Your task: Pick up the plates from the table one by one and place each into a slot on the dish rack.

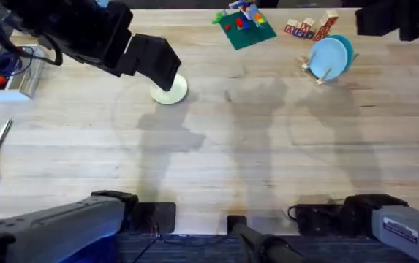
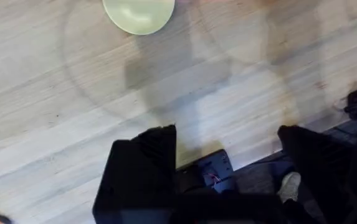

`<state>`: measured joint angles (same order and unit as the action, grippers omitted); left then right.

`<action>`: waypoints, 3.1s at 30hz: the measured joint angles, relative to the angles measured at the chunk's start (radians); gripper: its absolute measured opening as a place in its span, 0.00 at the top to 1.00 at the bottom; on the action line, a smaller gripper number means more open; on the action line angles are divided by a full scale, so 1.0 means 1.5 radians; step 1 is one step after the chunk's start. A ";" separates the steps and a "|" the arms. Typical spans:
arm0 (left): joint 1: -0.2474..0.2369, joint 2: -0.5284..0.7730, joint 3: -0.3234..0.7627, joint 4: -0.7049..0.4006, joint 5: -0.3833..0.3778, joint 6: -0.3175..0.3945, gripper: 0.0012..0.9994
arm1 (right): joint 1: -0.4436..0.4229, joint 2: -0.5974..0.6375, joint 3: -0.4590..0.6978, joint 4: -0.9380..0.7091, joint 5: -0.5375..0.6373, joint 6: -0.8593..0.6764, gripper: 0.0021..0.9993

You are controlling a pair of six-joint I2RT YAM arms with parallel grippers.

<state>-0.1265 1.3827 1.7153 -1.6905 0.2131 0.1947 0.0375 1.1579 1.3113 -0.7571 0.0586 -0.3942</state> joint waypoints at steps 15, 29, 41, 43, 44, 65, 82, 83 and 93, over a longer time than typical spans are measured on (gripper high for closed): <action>0.000 0.000 0.000 0.000 0.000 0.000 0.01 | 0.146 0.000 0.000 -0.022 -0.002 0.126 0.01; 0.000 0.000 0.000 0.006 0.002 0.000 0.01 | 0.156 0.000 0.000 -0.021 -0.002 0.151 0.01; 0.000 0.000 0.000 0.023 0.058 0.000 0.01 | 0.156 0.000 0.000 -0.021 -0.002 0.159 0.01; 0.000 0.000 0.000 0.023 0.061 0.000 0.01 | 0.156 -0.001 0.000 -0.021 -0.002 0.159 0.01; 0.000 0.000 0.000 0.023 0.063 0.000 0.01 | 0.156 -0.001 0.000 -0.021 -0.002 0.159 0.01; 0.000 0.000 0.000 0.024 0.106 -0.011 0.96 | 0.156 -0.001 0.000 -0.021 -0.002 0.161 0.01; 0.102 0.050 -0.061 0.086 0.213 0.048 0.96 | 0.156 -0.001 0.000 -0.021 -0.002 0.161 0.00; 0.113 0.060 -0.068 0.092 0.217 0.053 0.96 | 0.156 0.000 0.000 -0.021 -0.002 0.161 0.01; 0.152 0.190 -0.085 0.140 0.229 0.116 0.96 | 0.156 -0.001 0.000 -0.021 -0.002 0.161 0.00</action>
<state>0.1017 1.6677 1.5875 -1.4812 0.5571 0.3685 0.2718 1.1568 1.3113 -0.7889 0.0551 -0.1528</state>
